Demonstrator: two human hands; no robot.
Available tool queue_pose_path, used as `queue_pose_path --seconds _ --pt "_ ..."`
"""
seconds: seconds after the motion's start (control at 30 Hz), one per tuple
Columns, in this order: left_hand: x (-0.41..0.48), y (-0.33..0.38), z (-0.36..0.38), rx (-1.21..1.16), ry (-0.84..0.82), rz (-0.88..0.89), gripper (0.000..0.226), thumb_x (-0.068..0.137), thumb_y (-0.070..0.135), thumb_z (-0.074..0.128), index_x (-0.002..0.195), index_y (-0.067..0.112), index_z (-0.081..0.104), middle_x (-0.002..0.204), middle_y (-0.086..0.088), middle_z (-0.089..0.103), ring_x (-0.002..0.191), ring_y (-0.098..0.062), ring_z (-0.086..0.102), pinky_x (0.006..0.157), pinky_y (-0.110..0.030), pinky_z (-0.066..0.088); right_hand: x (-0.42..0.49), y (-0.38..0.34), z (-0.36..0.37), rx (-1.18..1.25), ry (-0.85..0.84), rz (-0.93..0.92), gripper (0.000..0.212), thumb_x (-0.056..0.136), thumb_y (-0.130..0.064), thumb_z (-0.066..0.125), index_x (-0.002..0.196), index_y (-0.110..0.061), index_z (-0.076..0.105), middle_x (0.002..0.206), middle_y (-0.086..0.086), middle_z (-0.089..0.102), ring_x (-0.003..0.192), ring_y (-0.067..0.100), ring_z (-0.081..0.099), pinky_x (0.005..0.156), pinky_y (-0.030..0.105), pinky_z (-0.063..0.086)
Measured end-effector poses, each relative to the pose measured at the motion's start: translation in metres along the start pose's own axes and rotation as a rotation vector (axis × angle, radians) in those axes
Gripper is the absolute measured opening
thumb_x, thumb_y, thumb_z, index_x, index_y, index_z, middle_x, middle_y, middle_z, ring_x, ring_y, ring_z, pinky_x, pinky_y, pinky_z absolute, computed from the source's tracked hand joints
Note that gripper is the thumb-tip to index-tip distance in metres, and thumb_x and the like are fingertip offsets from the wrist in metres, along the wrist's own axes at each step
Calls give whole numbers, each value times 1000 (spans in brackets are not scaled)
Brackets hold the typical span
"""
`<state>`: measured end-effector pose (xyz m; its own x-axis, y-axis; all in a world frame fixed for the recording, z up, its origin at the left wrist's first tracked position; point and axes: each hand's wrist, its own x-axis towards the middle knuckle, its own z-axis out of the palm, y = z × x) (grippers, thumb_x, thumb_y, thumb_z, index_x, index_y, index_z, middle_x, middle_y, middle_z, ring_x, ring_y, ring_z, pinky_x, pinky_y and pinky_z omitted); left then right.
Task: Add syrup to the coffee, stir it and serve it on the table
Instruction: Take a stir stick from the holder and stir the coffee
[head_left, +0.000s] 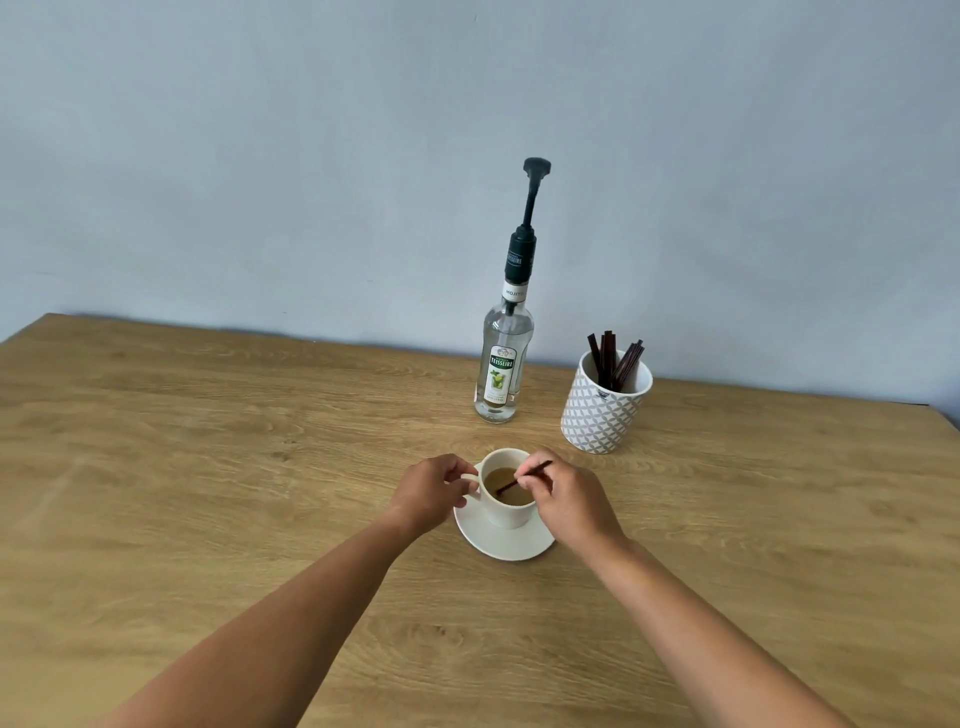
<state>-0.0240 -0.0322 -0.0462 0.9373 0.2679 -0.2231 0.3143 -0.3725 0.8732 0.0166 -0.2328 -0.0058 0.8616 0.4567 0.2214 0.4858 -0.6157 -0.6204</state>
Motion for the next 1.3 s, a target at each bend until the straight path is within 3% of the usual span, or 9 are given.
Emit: queue_pose_path --seconds 0.17,0.43,0.67,0.87,1.0,1.13,1.3 --pt "1 -2 1 -8 -4 8 14 86 21 72 84 34 68 84 10 73 69 -5 73 61 -25 54 -4 7 -9 -208 30 -67 3 92 -19 63 95 -20 63 85 -2 72 74 21 64 60 30 46" --pt "2 -3 0 21 1 18 16 87 21 71 83 35 67 89 8 73 72 -7 73 63 -27 58 1 -6 -2 -42 -1 -18 4 89 -20 67 92 -23 66 91 -5 73 82 15 65 69 31 52" --pt "4 -4 -1 29 -7 18 15 88 20 70 84 33 67 90 6 73 76 -10 74 70 -33 60 0 1 -11 -175 51 -63 5 88 -13 68 88 -18 66 83 -2 70 78 21 62 77 39 51" --pt "3 -4 0 26 -5 19 12 87 19 71 86 30 68 90 5 73 74 -10 74 70 -36 60 -6 -2 -9 -88 30 -57 8 86 -14 70 88 -20 66 87 -5 68 84 17 59 80 38 49" --pt "3 -3 0 36 -10 13 10 87 20 70 89 29 69 90 7 73 73 -8 73 65 -30 58 -3 -8 -2 -57 29 -39 8 85 -11 69 86 -19 67 87 -5 70 86 19 61 82 40 49" --pt "3 -2 -1 39 -13 9 9 87 19 70 89 29 69 90 6 73 72 -7 73 57 -23 52 0 -3 -7 -207 71 -56 9 85 -10 70 87 -17 66 83 -4 70 82 22 63 83 41 47" --pt "4 -4 0 28 -14 5 8 86 19 71 91 26 70 90 7 72 70 -7 73 62 -29 57 -4 2 -15 -222 62 -72 10 86 -14 69 88 -21 63 84 -7 67 82 17 60 82 35 42"
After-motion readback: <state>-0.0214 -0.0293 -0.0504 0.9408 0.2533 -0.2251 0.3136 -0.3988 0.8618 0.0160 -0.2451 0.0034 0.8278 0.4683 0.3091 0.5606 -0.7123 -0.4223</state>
